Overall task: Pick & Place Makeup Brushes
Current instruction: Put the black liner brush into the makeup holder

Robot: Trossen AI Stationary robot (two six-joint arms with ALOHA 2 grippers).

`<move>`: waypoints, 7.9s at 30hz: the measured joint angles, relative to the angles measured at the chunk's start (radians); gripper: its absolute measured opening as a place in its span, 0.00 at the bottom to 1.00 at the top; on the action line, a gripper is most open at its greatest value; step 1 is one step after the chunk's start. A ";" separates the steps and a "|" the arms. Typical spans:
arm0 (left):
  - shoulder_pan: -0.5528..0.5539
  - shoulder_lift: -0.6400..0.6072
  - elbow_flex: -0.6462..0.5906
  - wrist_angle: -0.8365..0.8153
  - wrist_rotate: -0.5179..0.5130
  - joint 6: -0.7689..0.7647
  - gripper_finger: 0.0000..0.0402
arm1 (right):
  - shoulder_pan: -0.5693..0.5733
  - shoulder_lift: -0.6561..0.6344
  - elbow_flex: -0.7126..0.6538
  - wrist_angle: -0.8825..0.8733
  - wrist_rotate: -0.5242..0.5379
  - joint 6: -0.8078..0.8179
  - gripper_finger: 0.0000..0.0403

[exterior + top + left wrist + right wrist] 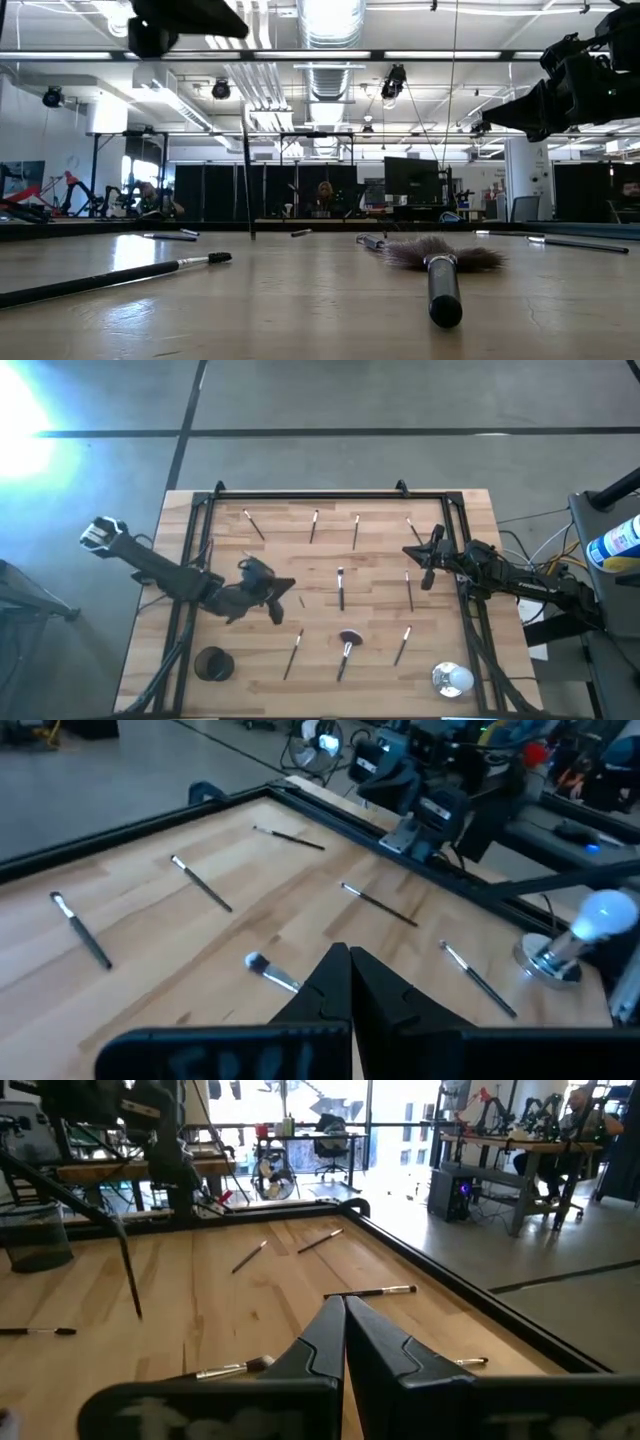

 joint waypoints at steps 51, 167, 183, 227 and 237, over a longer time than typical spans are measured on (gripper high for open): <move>-0.185 0.626 0.179 -0.634 0.448 -0.702 0.03 | 0.002 0.237 0.000 0.190 -0.027 0.045 0.02; 0.203 0.352 -0.183 1.405 0.324 0.657 0.20 | 0.203 1.427 0.632 0.997 -0.435 0.220 0.02; 0.254 0.358 -0.072 1.344 0.475 0.814 0.07 | 0.206 1.428 0.657 0.982 -0.442 0.212 0.03; -0.672 0.459 0.631 -1.479 -0.053 -1.332 0.03 | 0.182 1.346 0.491 0.824 -0.325 0.101 0.02; -0.706 0.524 0.627 -1.503 0.098 -1.441 0.03 | 0.183 1.346 0.491 0.829 -0.304 0.097 0.02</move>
